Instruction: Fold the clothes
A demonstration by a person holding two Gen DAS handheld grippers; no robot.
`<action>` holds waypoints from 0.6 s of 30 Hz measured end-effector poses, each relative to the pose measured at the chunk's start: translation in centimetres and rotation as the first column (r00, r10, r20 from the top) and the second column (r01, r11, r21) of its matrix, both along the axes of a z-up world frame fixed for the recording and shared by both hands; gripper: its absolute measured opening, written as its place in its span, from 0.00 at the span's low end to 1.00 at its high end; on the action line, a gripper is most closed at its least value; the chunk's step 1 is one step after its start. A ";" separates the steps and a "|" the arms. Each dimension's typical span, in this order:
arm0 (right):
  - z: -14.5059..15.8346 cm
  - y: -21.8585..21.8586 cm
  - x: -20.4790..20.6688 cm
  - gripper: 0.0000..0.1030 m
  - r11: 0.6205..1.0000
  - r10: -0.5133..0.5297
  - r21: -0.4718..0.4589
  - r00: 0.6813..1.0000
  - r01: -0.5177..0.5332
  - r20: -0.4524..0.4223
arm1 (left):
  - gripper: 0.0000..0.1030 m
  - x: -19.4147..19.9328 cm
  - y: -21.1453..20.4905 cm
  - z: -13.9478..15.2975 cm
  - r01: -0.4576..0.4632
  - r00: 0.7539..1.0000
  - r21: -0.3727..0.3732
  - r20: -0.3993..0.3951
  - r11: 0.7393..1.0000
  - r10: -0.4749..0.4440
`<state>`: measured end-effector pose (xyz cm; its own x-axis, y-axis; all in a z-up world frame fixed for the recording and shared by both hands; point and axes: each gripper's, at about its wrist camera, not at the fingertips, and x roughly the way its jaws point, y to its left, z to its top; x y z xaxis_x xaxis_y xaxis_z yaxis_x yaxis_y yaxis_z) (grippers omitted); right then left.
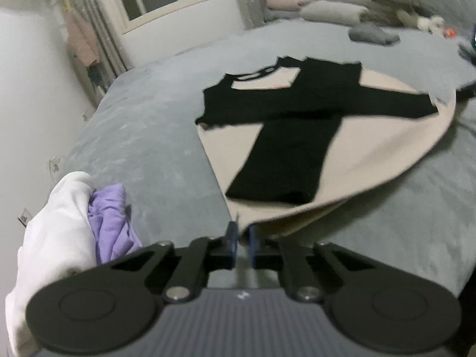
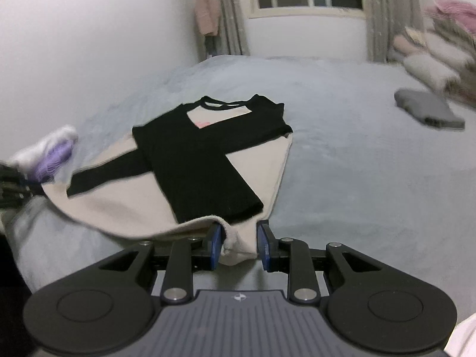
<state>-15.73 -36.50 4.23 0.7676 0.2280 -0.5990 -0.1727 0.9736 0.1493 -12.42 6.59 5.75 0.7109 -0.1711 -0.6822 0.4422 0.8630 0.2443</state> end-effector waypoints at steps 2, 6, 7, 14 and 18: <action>0.1 -0.2 0.8 0.22 1.000 -0.014 0.021 1.000 0.015 -0.021 | 0.05 0.6 0.5 0.5 -0.019 1.000 -0.057 -0.017 0.998 0.019; 0.4 -0.6 1.8 0.19 0.997 -0.032 0.062 0.998 0.035 -0.052 | 0.05 2.3 1.9 1.5 -0.080 0.995 -0.179 -0.073 0.981 0.067; 0.4 -0.6 1.9 0.19 0.998 -0.039 0.050 0.998 0.042 -0.057 | 0.05 2.9 2.3 1.6 -0.101 0.992 -0.200 -0.089 0.975 0.084; 0.5 0.0 4.0 0.19 0.998 -0.050 -0.038 0.996 0.047 -0.072 | 0.05 6.5 3.0 0.9 -0.188 0.976 -0.239 -0.157 0.953 0.153; 0.5 0.1 5.1 0.19 0.994 -0.059 -0.092 0.995 0.052 -0.079 | 0.05 6.3 2.8 0.8 -0.182 0.977 -0.227 -0.151 0.957 0.150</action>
